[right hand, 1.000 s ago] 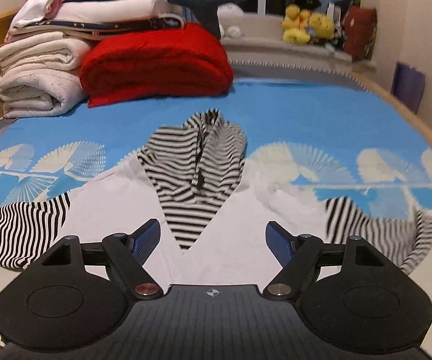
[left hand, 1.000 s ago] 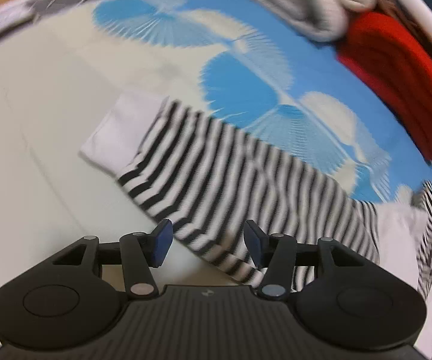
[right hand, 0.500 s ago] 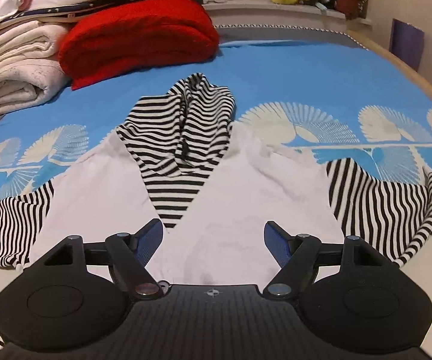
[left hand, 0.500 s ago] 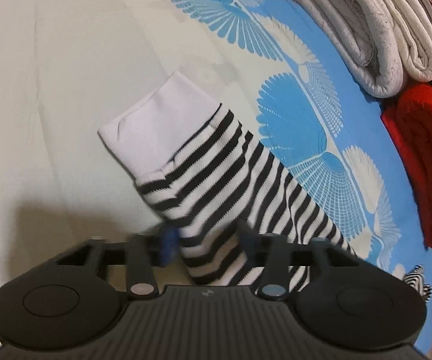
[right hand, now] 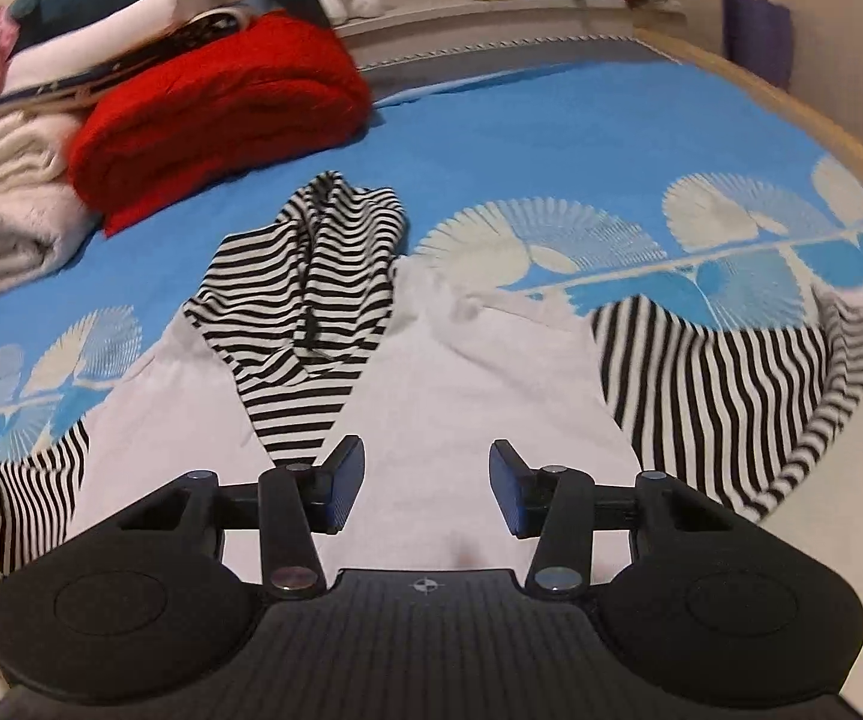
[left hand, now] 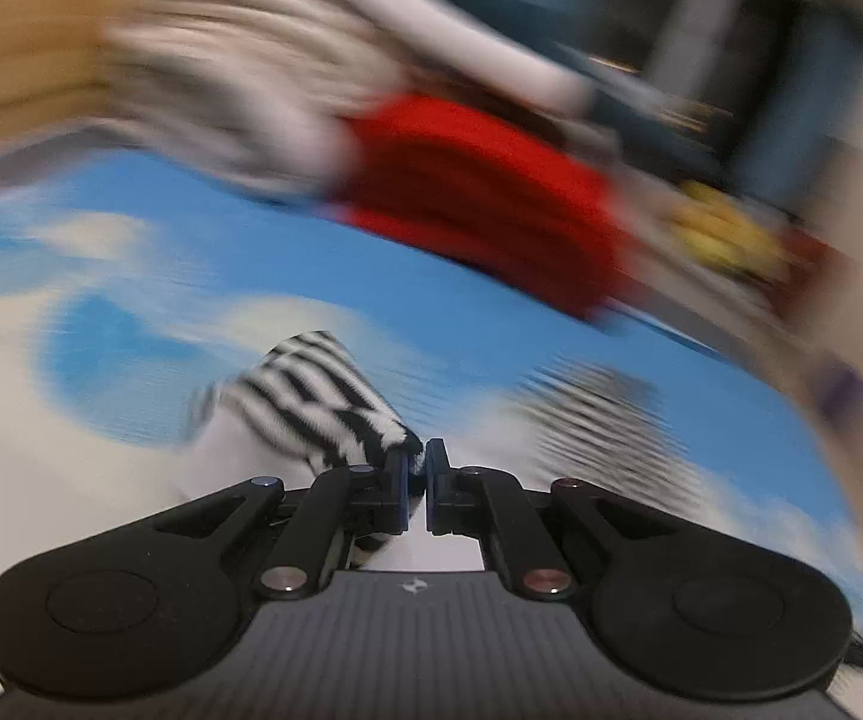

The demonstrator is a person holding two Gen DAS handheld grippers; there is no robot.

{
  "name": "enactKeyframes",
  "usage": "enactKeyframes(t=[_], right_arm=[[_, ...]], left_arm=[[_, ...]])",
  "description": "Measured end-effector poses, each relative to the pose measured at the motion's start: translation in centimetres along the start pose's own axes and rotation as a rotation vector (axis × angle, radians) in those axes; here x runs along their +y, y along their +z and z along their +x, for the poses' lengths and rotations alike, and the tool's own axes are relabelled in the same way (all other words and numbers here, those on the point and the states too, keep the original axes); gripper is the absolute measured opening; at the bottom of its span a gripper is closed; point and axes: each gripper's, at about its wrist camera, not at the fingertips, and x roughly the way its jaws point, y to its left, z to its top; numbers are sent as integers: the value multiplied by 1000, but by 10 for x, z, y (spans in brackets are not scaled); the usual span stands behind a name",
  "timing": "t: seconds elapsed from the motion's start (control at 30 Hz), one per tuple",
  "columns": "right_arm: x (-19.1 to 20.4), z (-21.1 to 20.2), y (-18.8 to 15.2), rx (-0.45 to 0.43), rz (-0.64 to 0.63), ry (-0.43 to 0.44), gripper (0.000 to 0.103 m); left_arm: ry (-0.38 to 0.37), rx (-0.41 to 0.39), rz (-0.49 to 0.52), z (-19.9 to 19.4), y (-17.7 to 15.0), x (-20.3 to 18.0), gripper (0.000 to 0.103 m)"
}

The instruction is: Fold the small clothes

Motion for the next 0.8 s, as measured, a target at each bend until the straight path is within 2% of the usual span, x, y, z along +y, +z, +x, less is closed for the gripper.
enactKeyframes(t=[0.03,0.1,0.13,0.17,0.3,0.37,0.43,0.5,0.6,0.7,0.8], right_arm=[[-3,1,-2,4,14,2,49],[-9,3,-5,16,47,1,49],[-11,4,-6,22,61,1,49],[-14,6,-7,32,84,5,49],[-15,16,-11,69,148,31,50],[-10,23,-13,86,158,37,50],[-3,30,-17,103,153,46,50],[5,40,-22,122,148,63,50],[19,57,-31,147,119,107,50],[41,76,-39,210,68,139,52],[76,83,-44,204,-79,172,53]], left_arm=[[-141,72,15,3,-8,-24,16],[-364,207,7,12,-22,-49,30],[-383,220,-2,12,-27,-54,31],[-358,217,-13,13,-30,-54,32],[-173,212,-125,26,-30,-27,33],[-54,200,-101,31,-29,-15,33],[32,196,-37,39,-29,-11,33],[98,243,-25,53,-25,-4,33],[82,269,-96,64,-20,10,33],[89,280,-99,69,-20,12,33],[118,299,-83,77,-18,16,33]])
